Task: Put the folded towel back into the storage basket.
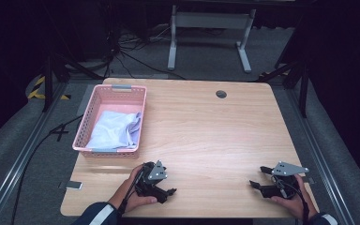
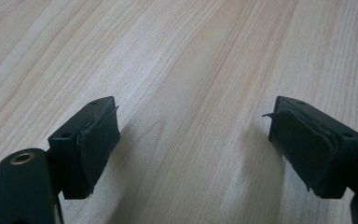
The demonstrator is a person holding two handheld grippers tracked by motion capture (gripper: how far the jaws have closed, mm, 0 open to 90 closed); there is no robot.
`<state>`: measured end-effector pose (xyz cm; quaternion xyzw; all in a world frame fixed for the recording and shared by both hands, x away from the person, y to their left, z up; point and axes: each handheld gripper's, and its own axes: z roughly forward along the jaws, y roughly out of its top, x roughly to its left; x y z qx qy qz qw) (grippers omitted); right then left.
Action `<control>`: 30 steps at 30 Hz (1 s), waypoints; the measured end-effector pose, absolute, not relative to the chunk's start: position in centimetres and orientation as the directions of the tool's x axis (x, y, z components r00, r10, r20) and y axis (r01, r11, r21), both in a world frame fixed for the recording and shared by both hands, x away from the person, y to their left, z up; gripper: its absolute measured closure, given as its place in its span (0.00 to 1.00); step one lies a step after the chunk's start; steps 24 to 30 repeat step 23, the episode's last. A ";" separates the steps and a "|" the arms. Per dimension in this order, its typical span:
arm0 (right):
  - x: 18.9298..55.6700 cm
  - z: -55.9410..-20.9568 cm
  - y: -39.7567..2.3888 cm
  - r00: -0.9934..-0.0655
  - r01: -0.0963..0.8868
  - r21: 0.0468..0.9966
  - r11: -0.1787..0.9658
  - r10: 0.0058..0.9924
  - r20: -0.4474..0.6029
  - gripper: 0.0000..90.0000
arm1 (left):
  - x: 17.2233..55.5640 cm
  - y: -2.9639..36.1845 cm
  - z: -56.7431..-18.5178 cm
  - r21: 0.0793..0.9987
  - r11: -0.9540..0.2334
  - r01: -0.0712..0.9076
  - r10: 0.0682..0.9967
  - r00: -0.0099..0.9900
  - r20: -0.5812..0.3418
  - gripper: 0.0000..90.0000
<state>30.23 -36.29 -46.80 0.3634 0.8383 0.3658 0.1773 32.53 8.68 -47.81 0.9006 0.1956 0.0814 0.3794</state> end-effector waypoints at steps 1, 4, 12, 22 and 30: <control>30.2 -46.8 -36.3 -0.672 0.480 0.742 0.468 0.740 -0.032 0.28 | 32.5 8.7 -47.8 0.715 -0.637 0.289 0.413 0.911 0.000 0.18; 30.2 -46.8 -36.3 -0.671 0.480 0.743 0.466 0.741 -0.032 0.28 | 32.5 8.7 -47.8 0.715 -0.637 0.289 0.413 0.911 -0.001 0.18; 30.2 -46.8 -36.4 -0.668 0.481 0.743 0.465 0.743 -0.032 0.28 | 32.6 8.7 -47.8 0.715 -0.636 0.290 0.413 0.911 -0.002 0.18; 30.4 -46.8 -36.5 -0.673 0.481 0.745 0.463 0.739 -0.025 0.29 | 32.8 8.5 -47.8 0.715 -0.638 0.287 0.407 0.913 -0.004 0.18; 30.4 -46.8 -36.5 -0.673 0.481 0.745 0.463 0.739 -0.025 0.29 | 32.8 8.5 -47.8 0.715 -0.638 0.287 0.407 0.913 -0.004 0.18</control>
